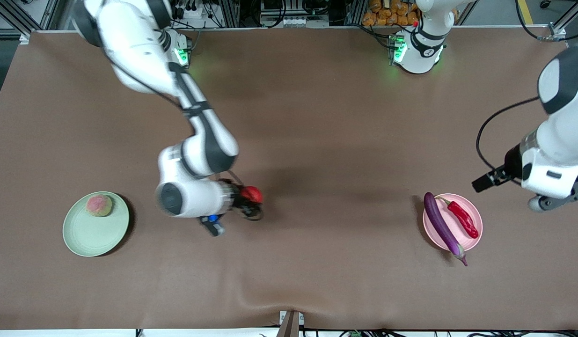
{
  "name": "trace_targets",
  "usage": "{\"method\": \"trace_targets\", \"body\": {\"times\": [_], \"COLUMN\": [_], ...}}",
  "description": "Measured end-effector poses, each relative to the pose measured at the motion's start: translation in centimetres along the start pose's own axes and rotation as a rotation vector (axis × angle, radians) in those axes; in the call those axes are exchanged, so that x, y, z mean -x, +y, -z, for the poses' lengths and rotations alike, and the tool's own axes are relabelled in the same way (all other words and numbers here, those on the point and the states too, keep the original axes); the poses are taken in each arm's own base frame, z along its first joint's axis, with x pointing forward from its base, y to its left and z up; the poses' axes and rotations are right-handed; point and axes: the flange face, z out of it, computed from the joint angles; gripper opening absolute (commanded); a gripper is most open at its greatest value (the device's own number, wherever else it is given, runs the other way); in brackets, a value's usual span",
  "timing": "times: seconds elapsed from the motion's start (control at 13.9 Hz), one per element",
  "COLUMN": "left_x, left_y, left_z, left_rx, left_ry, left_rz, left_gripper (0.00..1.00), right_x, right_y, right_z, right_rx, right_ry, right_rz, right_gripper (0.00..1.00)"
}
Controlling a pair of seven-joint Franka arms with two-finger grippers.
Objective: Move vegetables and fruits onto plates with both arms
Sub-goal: 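Carry the apple onto the green plate and open the right gripper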
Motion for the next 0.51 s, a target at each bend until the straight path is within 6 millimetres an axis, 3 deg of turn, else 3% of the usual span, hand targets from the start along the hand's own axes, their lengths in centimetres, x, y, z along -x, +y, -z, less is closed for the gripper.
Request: {"method": "trace_targets", "body": {"times": [0.22,0.51], "left_x": [1.6,2.1], "left_y": [-0.5,-1.4], "left_z": [3.3,4.6], "left_rx": [0.015,0.031], "left_ry": [0.014,0.005], "left_rz": [-0.043,-0.068], "left_gripper": [1.0,1.0], "right_x": [-7.9,-17.7], "right_y": [8.5,19.4], "right_z": [5.8,9.7], "right_rx": [0.149,0.149], "right_ry": [0.022,0.004], "right_rz": [0.238,0.467], "right_gripper": [0.0,0.0]}}
